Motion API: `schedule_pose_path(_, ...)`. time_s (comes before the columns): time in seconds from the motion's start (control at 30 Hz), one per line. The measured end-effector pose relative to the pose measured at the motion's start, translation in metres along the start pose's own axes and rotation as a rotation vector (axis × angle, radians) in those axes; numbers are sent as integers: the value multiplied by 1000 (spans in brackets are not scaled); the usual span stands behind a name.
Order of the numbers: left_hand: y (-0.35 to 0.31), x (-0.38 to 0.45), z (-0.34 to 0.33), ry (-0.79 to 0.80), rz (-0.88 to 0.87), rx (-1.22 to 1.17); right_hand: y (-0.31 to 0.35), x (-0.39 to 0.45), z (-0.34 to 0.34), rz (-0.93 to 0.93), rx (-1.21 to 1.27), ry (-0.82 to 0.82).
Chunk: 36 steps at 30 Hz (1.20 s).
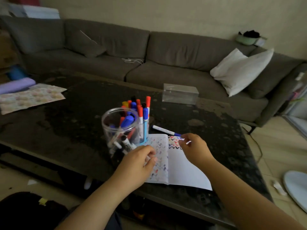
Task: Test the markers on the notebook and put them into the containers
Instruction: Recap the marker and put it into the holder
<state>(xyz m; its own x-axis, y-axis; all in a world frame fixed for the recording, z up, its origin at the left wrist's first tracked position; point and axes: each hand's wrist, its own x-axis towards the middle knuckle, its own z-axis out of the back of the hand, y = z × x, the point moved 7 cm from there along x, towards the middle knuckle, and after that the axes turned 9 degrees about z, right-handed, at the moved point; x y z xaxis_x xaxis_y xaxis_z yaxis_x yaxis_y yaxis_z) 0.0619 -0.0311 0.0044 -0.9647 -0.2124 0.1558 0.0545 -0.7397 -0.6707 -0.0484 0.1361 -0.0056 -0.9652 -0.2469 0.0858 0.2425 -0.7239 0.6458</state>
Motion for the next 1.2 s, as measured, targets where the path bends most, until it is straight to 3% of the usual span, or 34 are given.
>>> schedule_pose_path(0.17,-17,29,-32,21,-6,38,-44,20,-8,-85,-89,77)
schedule_pose_path(0.5,-7,67,-70,1,98,-27,-53,107,-56,74,-379,183)
schedule_pose_path(0.7,-5,72,-81,43,84,-10,-55,123,-60,140,-355,86)
schedule_pose_path(0.97,-4,63,-75,27,133,-170,-33,73,17,154,291,-231)
schedule_pose_path(1.1,-12,56,-61,39,222,-314,-19,24,24,77,622,-82)
schedule_pose_path(1.2,-19,46,-61,145,310,-424,-20,-16,10,-35,665,89)
